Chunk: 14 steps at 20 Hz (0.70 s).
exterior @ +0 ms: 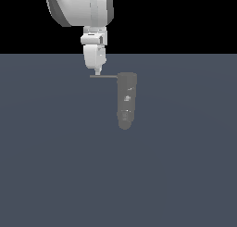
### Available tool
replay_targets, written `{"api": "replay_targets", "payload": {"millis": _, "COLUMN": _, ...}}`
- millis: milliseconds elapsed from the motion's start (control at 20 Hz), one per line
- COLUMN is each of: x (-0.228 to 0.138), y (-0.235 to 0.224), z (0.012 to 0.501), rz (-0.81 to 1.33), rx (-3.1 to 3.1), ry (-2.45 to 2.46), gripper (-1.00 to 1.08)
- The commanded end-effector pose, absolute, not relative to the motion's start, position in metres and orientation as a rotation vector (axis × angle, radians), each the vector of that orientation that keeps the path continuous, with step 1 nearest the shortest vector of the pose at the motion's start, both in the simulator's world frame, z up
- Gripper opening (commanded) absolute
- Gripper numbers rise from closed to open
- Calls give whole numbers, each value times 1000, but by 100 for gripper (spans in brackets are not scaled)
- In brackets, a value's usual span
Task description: Turn on the faucet by rotating a designated handle.
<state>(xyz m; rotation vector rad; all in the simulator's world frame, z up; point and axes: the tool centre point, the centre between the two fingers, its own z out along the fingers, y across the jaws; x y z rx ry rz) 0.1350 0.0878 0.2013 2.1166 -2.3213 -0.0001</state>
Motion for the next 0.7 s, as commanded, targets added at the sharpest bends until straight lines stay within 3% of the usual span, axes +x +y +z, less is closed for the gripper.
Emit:
{"api": "replay_targets", "payload": {"millis": 0, "x": 135, "y": 88, "z": 202, "rz": 0, "rx": 2119, "ry": -2319, "gripper": -100}}
{"api": "replay_targets", "payload": {"millis": 650, "x": 111, "y": 90, "z": 202, "rz": 0, "rx": 2119, "ry": -2320, "gripper": -100}}
